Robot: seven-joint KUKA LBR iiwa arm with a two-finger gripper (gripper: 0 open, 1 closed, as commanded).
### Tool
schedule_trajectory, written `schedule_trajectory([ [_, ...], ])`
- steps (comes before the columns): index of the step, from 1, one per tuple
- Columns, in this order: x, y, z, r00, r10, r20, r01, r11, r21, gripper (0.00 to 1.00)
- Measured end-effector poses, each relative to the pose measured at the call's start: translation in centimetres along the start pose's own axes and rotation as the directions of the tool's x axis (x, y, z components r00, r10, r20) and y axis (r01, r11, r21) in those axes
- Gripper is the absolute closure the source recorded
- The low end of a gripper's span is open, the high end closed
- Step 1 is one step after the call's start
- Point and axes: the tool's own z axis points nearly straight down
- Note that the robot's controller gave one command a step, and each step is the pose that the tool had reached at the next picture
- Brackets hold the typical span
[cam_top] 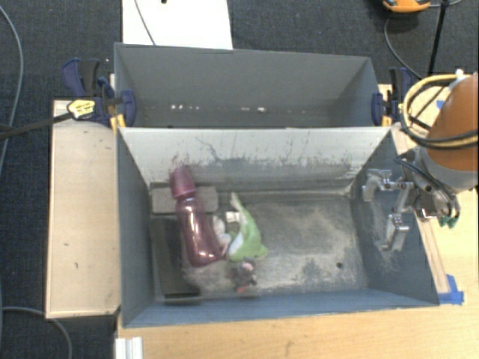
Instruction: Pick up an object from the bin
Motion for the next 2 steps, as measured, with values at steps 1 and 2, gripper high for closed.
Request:
schedule_trajectory([
  [1, 0.0, 0.0, 0.0, 1.0, -0.001, 0.0, 0.001, 1.0, 0.0, 0.0],
  [2, 0.3, 2.8, 3.7, 0.997, -0.073, 0.005, 0.073, 0.997, 0.002, 0.0],
])
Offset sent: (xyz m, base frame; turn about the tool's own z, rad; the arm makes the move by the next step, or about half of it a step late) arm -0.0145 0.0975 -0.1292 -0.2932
